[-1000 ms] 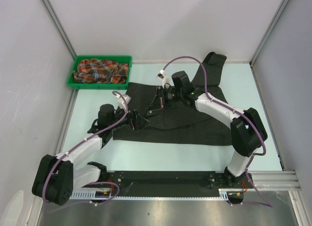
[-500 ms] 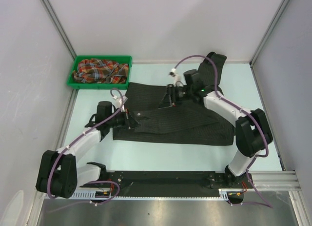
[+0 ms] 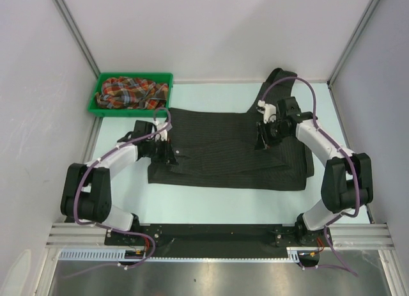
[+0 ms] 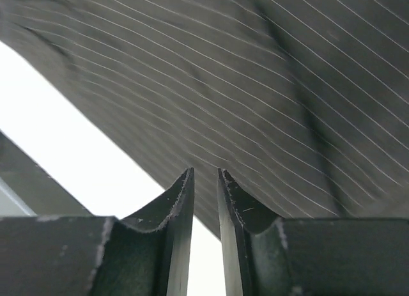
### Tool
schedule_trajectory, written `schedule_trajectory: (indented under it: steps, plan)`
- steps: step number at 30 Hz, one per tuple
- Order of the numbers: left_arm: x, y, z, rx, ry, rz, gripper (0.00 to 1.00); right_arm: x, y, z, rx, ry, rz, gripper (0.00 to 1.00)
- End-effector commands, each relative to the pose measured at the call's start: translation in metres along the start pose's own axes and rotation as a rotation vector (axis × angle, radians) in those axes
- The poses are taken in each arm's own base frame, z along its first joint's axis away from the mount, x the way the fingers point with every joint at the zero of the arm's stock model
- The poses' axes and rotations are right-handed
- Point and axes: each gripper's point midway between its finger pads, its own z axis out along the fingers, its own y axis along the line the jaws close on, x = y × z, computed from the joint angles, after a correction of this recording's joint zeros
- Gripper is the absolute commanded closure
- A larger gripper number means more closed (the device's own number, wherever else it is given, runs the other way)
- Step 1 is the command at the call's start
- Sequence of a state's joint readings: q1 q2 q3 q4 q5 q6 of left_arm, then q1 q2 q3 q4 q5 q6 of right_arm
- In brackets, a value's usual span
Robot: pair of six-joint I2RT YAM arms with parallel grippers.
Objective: Fold and stack the long sleeve shirts
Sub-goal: Fold the shirt
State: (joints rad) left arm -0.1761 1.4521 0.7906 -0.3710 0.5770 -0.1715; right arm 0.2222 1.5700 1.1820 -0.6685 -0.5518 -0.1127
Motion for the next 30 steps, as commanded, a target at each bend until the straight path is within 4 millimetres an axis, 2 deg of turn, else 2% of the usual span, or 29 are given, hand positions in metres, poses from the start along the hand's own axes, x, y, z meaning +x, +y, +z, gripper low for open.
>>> schedule_trajectory:
  steps: [1,2,3,4,5,7,8,9,10,12,13,14,15,16,17,19,23,26,30]
  plan:
    - [-0.006,0.026,-0.004,-0.131,0.029,0.057,0.77,0.035,-0.039,0.003,0.141,0.148,-0.076,0.76]
    - [-0.012,0.029,-0.006,-0.160,0.030,0.062,0.71,0.043,-0.051,0.004,0.190,0.176,-0.080,0.76]
    - [-0.016,0.035,-0.009,-0.191,0.037,0.062,0.60,0.053,-0.060,0.008,0.210,0.216,-0.078,0.76]
    - [-0.021,0.039,-0.014,-0.213,0.040,0.065,0.59,0.057,-0.067,0.009,0.233,0.240,-0.086,0.78]
    - [-0.031,0.036,-0.022,-0.214,0.050,0.108,0.58,0.064,-0.078,0.007,0.268,0.275,-0.114,0.80]
    - [-0.039,0.024,-0.032,-0.166,0.057,0.232,0.41,0.072,-0.094,0.001,0.299,0.305,-0.116,0.81]
    - [-0.042,0.021,-0.041,-0.156,0.070,0.360,0.40,0.073,-0.100,-0.005,0.309,0.314,-0.138,0.82]
    - [-0.045,0.013,-0.050,-0.144,0.055,0.448,0.35,0.070,-0.108,-0.014,0.316,0.287,-0.122,0.82]
    - [-0.041,0.006,-0.054,-0.125,0.070,0.536,0.30,0.064,-0.106,-0.026,0.317,0.254,-0.124,0.81]
    - [-0.021,0.008,-0.062,-0.121,0.144,0.740,0.29,0.060,-0.105,-0.041,0.310,0.229,-0.147,0.78]
    - [-0.015,0.001,-0.067,-0.119,0.148,0.837,0.29,0.062,-0.105,-0.055,0.323,0.218,-0.138,0.77]
    - [0.004,0.013,-0.067,-0.138,0.229,0.941,0.30,0.064,-0.106,-0.062,0.327,0.215,-0.139,0.76]
    - [0.016,0.015,-0.067,-0.136,0.268,0.999,0.32,0.067,-0.105,-0.065,0.325,0.222,-0.157,0.75]
    - [0.025,0.010,-0.067,-0.131,0.281,1.068,0.32,0.079,-0.114,-0.075,0.338,0.234,-0.114,0.75]
    - [0.040,0.020,-0.064,-0.134,0.330,1.117,0.33,0.084,-0.117,-0.079,0.344,0.241,-0.108,0.76]
    - [0.055,0.021,-0.058,-0.130,0.356,1.213,0.35,0.098,-0.122,-0.084,0.334,0.270,-0.087,0.76]
    - [0.071,0.032,-0.043,-0.165,0.410,1.337,0.36,0.124,-0.122,-0.074,0.289,0.353,-0.062,0.78]
    - [0.078,0.050,-0.030,-0.223,0.470,1.375,0.37,0.141,-0.128,-0.064,0.288,0.397,-0.046,0.78]
    - [0.074,0.067,-0.023,-0.311,0.495,1.392,0.44,0.158,-0.149,-0.051,0.322,0.451,-0.043,0.79]
